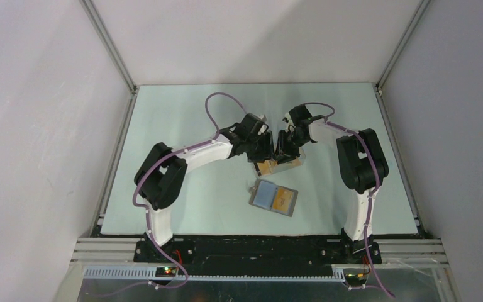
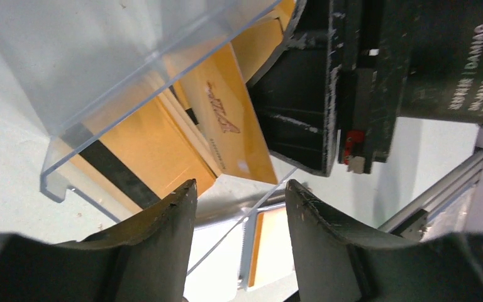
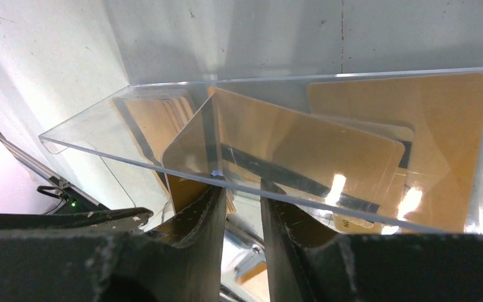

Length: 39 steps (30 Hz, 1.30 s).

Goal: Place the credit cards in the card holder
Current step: Pick up the credit card from the storage box.

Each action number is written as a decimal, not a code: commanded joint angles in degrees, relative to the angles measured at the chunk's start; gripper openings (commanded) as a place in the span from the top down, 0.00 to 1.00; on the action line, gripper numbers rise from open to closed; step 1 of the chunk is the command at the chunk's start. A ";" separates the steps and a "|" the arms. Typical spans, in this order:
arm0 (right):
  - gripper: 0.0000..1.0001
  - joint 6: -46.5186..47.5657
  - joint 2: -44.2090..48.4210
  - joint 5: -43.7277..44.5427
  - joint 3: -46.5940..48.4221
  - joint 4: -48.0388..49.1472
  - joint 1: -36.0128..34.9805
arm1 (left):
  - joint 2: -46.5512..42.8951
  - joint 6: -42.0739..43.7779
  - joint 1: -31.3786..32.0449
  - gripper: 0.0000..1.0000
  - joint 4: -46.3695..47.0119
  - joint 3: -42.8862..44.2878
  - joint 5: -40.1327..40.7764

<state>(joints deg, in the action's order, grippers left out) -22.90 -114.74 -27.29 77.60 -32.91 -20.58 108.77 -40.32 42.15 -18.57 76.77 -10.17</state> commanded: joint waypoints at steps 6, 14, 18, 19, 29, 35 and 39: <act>0.68 -0.82 1.95 -2.13 0.53 -3.02 0.92 | 0.70 -3.37 0.06 0.40 2.37 3.41 -1.33; 0.68 -1.55 3.08 -3.62 0.53 -2.39 0.52 | 0.98 -0.16 0.84 0.41 0.80 2.39 0.06; 0.67 -1.84 3.20 -3.70 0.53 -2.45 0.23 | 2.08 1.72 1.90 0.41 -1.89 4.44 2.11; 0.67 -1.88 3.20 -3.63 0.55 -2.53 0.13 | 2.33 1.99 2.07 0.41 -2.38 5.19 2.82; 0.67 -1.69 2.85 -3.55 0.54 -2.78 0.20 | 3.68 4.02 2.78 0.71 -5.72 6.71 6.01; 0.66 -2.04 3.17 -3.76 0.54 -2.36 0.19 | 2.34 4.76 2.76 0.99 -6.74 6.99 7.22; 0.65 -1.79 4.47 -3.70 0.53 -2.59 0.33 | 2.09 4.90 2.80 1.00 -8.14 7.47 8.52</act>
<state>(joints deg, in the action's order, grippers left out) -24.18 -114.08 -30.06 77.60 -34.57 -20.10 112.42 -36.58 44.64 -25.39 82.11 -4.05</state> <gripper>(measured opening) 0.343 0.007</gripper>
